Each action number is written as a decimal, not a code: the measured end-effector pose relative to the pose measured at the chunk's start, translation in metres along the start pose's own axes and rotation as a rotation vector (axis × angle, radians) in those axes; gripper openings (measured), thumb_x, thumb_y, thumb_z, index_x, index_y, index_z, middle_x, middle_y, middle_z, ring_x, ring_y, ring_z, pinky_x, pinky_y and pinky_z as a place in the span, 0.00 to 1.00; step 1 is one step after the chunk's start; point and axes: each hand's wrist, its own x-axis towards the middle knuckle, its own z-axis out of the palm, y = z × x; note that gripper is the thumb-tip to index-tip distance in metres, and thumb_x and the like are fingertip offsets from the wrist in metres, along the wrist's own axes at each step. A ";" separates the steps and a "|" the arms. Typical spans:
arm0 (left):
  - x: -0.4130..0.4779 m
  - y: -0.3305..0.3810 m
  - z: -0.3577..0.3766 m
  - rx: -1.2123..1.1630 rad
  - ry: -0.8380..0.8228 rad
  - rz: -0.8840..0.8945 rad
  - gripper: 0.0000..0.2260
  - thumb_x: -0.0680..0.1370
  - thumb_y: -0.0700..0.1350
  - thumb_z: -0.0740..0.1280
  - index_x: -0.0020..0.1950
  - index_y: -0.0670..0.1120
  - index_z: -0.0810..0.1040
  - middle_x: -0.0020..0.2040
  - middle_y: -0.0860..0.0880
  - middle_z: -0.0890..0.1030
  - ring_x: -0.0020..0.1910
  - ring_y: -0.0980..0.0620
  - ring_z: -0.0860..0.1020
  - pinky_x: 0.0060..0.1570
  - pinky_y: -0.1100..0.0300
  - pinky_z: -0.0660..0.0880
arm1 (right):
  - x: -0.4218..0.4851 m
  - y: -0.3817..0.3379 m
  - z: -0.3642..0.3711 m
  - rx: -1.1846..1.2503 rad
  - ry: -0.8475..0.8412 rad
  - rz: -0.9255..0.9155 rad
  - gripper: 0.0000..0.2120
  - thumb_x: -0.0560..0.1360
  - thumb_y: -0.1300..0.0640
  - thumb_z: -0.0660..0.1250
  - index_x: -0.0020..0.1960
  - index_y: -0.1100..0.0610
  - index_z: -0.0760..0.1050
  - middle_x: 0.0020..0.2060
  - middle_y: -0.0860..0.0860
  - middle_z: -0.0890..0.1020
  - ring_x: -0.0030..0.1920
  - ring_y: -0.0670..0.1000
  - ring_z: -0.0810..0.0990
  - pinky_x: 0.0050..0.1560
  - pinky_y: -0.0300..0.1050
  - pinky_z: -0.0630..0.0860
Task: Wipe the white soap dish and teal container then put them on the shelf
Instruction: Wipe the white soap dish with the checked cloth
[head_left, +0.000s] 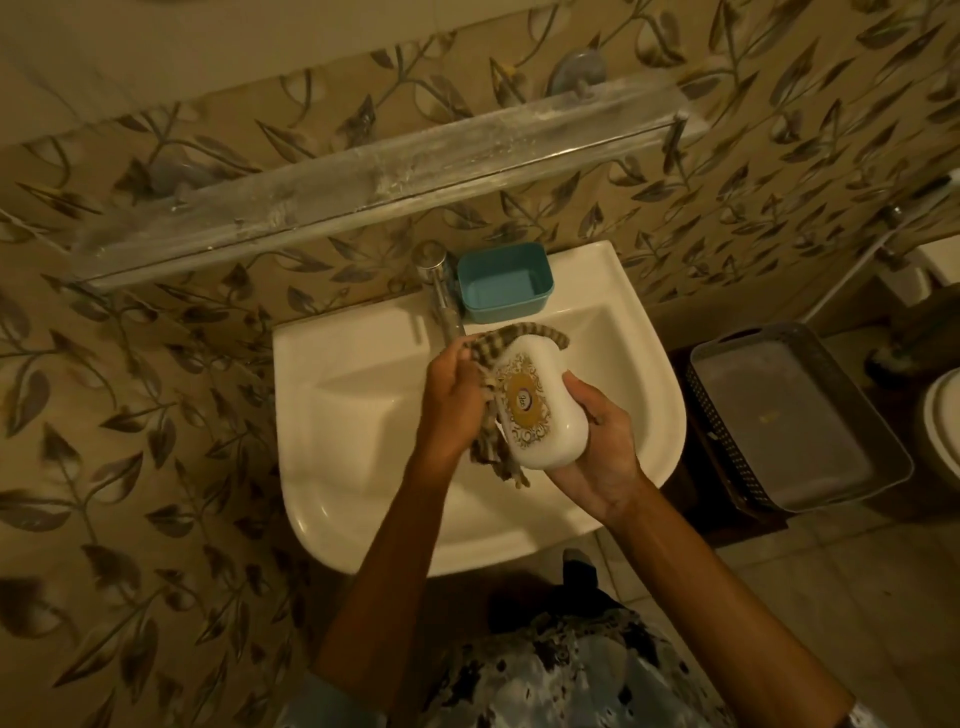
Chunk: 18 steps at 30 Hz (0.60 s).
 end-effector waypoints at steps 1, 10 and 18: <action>0.002 -0.004 -0.006 -0.032 0.009 -0.050 0.14 0.82 0.44 0.50 0.57 0.47 0.76 0.52 0.47 0.81 0.54 0.48 0.79 0.56 0.50 0.76 | -0.002 -0.003 -0.003 -0.009 -0.011 -0.014 0.23 0.73 0.49 0.62 0.66 0.56 0.74 0.54 0.58 0.83 0.50 0.56 0.83 0.45 0.50 0.81; -0.021 -0.010 -0.012 -0.197 -0.195 -0.136 0.13 0.81 0.54 0.56 0.63 0.65 0.72 0.63 0.55 0.75 0.58 0.53 0.76 0.57 0.49 0.75 | 0.001 -0.004 -0.012 -1.259 0.361 -0.280 0.51 0.60 0.41 0.78 0.77 0.46 0.57 0.68 0.48 0.70 0.67 0.50 0.69 0.67 0.52 0.69; -0.027 0.005 -0.007 -0.302 -0.284 -0.128 0.13 0.79 0.55 0.60 0.43 0.74 0.77 0.43 0.73 0.80 0.44 0.74 0.77 0.37 0.76 0.74 | 0.000 0.001 0.001 -1.379 0.327 -0.403 0.57 0.58 0.28 0.71 0.78 0.49 0.51 0.65 0.41 0.67 0.64 0.42 0.65 0.63 0.41 0.65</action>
